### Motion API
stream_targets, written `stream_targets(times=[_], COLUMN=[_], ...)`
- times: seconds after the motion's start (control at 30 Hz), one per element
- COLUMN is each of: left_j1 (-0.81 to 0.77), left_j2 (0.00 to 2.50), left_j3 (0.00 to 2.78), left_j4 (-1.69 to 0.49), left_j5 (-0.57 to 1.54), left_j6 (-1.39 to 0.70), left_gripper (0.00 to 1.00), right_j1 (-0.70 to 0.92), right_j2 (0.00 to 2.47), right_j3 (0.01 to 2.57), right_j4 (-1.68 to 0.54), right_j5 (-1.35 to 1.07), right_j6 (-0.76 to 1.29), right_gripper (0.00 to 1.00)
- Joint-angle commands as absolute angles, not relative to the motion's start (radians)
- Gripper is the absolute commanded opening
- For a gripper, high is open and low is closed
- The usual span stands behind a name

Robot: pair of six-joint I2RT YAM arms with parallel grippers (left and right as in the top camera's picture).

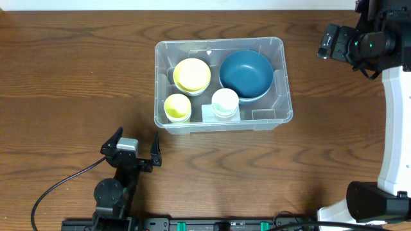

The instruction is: Pack container

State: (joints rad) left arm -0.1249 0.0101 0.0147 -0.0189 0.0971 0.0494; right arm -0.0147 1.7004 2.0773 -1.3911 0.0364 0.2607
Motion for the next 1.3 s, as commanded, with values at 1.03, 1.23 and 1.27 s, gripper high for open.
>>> stream_targets(times=[1.03,1.23,1.27], left_j1=[-0.119,-0.119,-0.119], left_j2=[0.004,0.004,0.004], left_j3=[0.004,0.004,0.004], left_j4=[-0.063,-0.063,-0.063], left_j5=[0.105,0.105,0.105], left_j6=[0.052,0.052,0.052], left_gripper=[0.98,0.98,0.98], right_j1=[0.047,0.137,0.150], right_j2=[1.684,1.537,1.503], right_j3=[2.062,1.778,1.707], right_j4=[-1.353,-0.957,-0.870], right_j5=[0.100,0.100,0.100], right_j6=[0.205,0.208,0.208], right_gripper=[0.99,0.99,0.99])
